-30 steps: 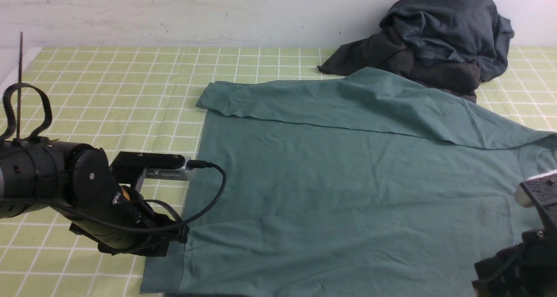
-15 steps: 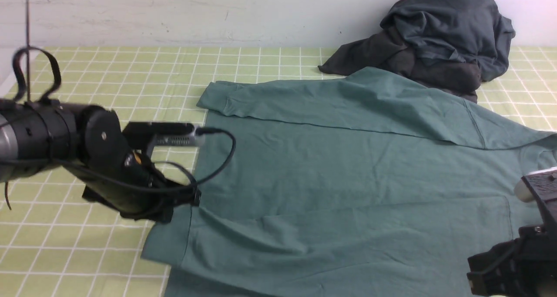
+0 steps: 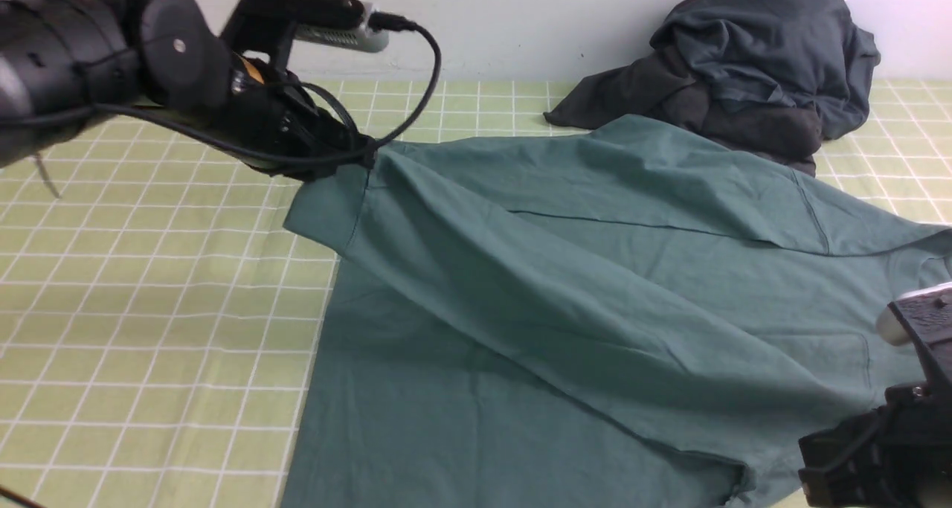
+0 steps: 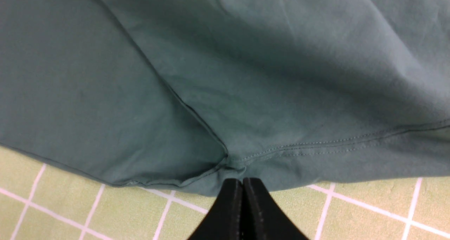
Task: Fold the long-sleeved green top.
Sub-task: Use the left arm to drag and place the cuff at the centered position on the left edge of the fabric, then use the left arm to clamp the cuff farthest from it
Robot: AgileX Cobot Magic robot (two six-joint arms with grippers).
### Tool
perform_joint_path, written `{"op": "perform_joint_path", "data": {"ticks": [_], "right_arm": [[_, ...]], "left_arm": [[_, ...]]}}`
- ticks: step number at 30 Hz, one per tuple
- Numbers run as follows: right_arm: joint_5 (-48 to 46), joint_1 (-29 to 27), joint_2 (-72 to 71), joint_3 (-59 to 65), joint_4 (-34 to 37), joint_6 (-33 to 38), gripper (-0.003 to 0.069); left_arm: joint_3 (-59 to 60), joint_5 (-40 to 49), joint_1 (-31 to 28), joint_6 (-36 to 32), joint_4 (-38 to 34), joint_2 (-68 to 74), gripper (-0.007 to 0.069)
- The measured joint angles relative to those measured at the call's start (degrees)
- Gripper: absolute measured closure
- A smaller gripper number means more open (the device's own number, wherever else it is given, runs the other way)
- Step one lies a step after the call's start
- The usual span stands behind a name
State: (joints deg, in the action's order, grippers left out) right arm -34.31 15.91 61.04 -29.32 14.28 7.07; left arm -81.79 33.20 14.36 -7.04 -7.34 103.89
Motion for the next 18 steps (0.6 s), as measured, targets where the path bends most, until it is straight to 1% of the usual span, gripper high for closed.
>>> {"op": "perform_joint_path", "data": {"ticks": [1,3,6,7,9,10,11,12,14,16,18], "right_arm": [[0.0,0.0,0.0,0.0,0.1,0.0,0.0673],[0.0,0.0,0.0,0.0,0.6,0.0,0.0673],[0.0,0.0,0.0,0.0,0.7,0.1,0.0673],[0.1,0.0,0.0,0.0,0.7,0.2,0.0673],[0.3,0.0,0.0,0.0,0.7,0.3,0.0673],[0.4,0.0,0.0,0.0,0.7,0.3,0.0673],[0.7,0.0,0.0,0.0,0.7,0.4,0.0673],[0.7,0.0,0.0,0.0,0.7,0.4,0.0673],[1.1,0.0,0.0,0.0,0.7,0.4,0.0673],[1.2,0.0,0.0,0.0,0.7,0.4,0.0673],[1.5,0.0,0.0,0.0,0.7,0.4,0.0673]], "left_arm": [[-0.7,0.1,-0.1,0.0,0.1,0.6,0.0596],[-5.4,1.7,-0.7,0.0,0.2,7.7,0.0582],[-12.2,4.4,-2.1,0.7,0.3,13.4,0.0536],[-17.4,6.0,-3.1,1.5,0.3,17.4,0.0487],[-24.2,7.3,-4.3,2.3,0.4,20.9,0.0424],[-24.8,7.3,-4.4,2.3,0.4,21.7,0.0409],[-30.1,7.5,-5.2,2.5,0.4,24.5,0.0351],[-32.1,7.5,-5.5,2.5,0.4,26.5,0.0330],[-39.2,7.5,-5.9,2.6,0.4,31.2,0.0263],[-41.9,7.5,-5.9,2.6,0.4,33.4,0.0246],[-47.4,7.5,-5.9,2.6,0.4,38.9,0.0228]]}}
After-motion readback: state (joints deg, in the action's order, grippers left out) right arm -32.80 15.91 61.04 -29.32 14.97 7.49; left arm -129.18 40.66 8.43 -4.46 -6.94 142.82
